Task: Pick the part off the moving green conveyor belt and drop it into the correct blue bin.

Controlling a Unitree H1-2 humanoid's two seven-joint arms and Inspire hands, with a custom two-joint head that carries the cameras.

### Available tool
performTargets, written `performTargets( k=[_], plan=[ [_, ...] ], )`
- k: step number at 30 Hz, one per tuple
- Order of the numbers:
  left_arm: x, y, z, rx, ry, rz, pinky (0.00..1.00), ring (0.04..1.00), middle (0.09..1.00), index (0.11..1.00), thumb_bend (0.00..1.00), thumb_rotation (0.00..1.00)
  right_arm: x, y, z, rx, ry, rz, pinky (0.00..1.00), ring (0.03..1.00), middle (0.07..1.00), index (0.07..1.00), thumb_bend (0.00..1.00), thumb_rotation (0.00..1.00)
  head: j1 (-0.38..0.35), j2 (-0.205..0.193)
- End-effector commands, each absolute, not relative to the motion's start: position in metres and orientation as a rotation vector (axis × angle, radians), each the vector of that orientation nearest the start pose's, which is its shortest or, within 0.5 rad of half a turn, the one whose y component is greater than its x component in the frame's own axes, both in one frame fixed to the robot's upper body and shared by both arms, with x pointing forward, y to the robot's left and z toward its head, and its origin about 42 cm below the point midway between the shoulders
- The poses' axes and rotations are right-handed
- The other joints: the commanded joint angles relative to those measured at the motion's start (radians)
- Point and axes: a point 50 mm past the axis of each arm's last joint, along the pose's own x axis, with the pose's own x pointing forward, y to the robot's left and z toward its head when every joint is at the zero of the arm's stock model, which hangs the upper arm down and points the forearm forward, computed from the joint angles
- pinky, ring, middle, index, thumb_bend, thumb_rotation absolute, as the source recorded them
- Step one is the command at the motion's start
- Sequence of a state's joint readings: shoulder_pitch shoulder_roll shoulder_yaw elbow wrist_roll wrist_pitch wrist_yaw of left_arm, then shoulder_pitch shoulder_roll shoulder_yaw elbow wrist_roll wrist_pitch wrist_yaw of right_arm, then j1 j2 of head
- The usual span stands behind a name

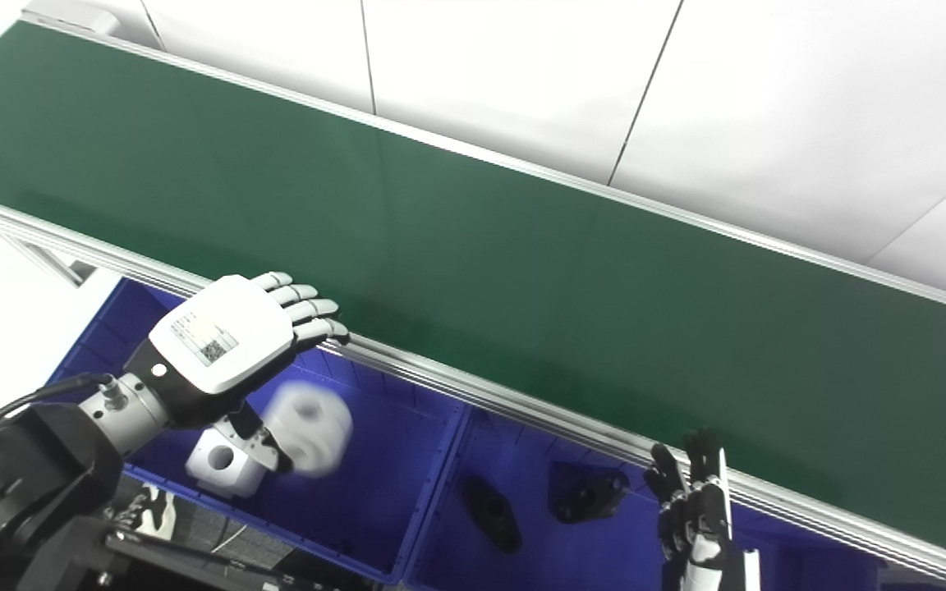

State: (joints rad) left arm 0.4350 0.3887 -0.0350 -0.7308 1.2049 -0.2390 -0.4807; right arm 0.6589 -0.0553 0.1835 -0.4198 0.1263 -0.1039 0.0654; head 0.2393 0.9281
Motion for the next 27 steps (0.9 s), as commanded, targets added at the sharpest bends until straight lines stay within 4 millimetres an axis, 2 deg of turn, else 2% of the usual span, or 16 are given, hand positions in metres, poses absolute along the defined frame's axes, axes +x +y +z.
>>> performTargets(
  k=[1,8,11,14,15,17,19,20,21,24,27],
  plan=[
    [0.127,0.265,0.205,1.661,-0.183,-0.458,0.87,0.864,0.887,0.790,1.00,0.67,0.074,-0.200,0.111,0.145,0.067,0.070,0.91,0.920,0.985,0.993,0.79,0.94,-0.001,0.000],
    [0.125,0.263,0.212,1.633,-0.178,-0.472,0.87,0.868,0.894,0.811,1.00,0.70,0.074,-0.200,0.113,0.137,0.069,0.069,0.91,0.914,0.982,0.991,0.79,0.94,-0.005,0.001],
    [0.124,0.262,0.216,1.542,-0.183,-0.470,0.87,0.870,0.900,0.820,1.00,0.70,0.074,-0.200,0.114,0.140,0.075,0.070,0.91,0.915,0.983,0.989,0.80,0.94,-0.009,0.002],
    [0.124,0.259,0.217,1.122,-0.205,-0.399,0.80,0.826,0.853,0.788,0.97,0.61,0.074,-0.198,0.115,0.135,0.078,0.069,0.90,0.914,0.979,0.986,0.80,0.94,-0.038,0.008],
    [0.124,0.258,0.216,0.956,-0.202,-0.381,0.77,0.821,0.850,0.792,0.93,0.61,0.074,-0.197,0.116,0.133,0.079,0.068,0.89,0.912,0.977,0.982,0.80,0.94,-0.054,0.010],
    [0.124,0.258,0.215,0.808,-0.198,-0.370,0.75,0.820,0.854,0.802,0.89,0.63,0.074,-0.195,0.116,0.132,0.080,0.067,0.89,0.911,0.975,0.979,0.80,0.94,-0.074,0.013],
    [0.123,0.249,0.210,0.545,-0.190,-0.327,0.81,0.885,0.906,0.859,0.84,0.70,0.073,-0.189,0.117,0.120,0.078,0.057,0.88,0.901,0.968,0.973,0.79,0.94,-0.179,0.030],
    [0.123,0.245,0.208,0.445,-0.186,-0.305,0.87,0.934,0.952,0.907,0.83,0.76,0.073,-0.186,0.118,0.114,0.079,0.054,0.87,0.895,0.963,0.969,0.79,0.94,-0.190,0.031],
    [0.122,0.241,0.203,0.335,-0.177,-0.281,0.95,0.979,0.985,0.964,0.84,0.82,0.073,-0.182,0.119,0.108,0.086,0.051,0.86,0.887,0.959,0.965,0.79,0.95,-0.256,0.038],
    [0.123,0.231,0.189,0.117,-0.123,-0.216,0.99,0.998,0.998,0.996,0.89,0.88,0.073,-0.169,0.124,0.083,0.094,0.059,0.84,0.882,0.960,0.975,0.79,0.98,-0.339,0.043],
    [0.124,0.228,0.175,-0.007,-0.071,-0.185,1.00,1.000,1.000,1.000,0.93,0.91,0.074,-0.154,0.127,0.090,0.090,0.050,0.85,0.895,0.964,0.982,0.78,0.98,-0.448,0.055]
  ],
)
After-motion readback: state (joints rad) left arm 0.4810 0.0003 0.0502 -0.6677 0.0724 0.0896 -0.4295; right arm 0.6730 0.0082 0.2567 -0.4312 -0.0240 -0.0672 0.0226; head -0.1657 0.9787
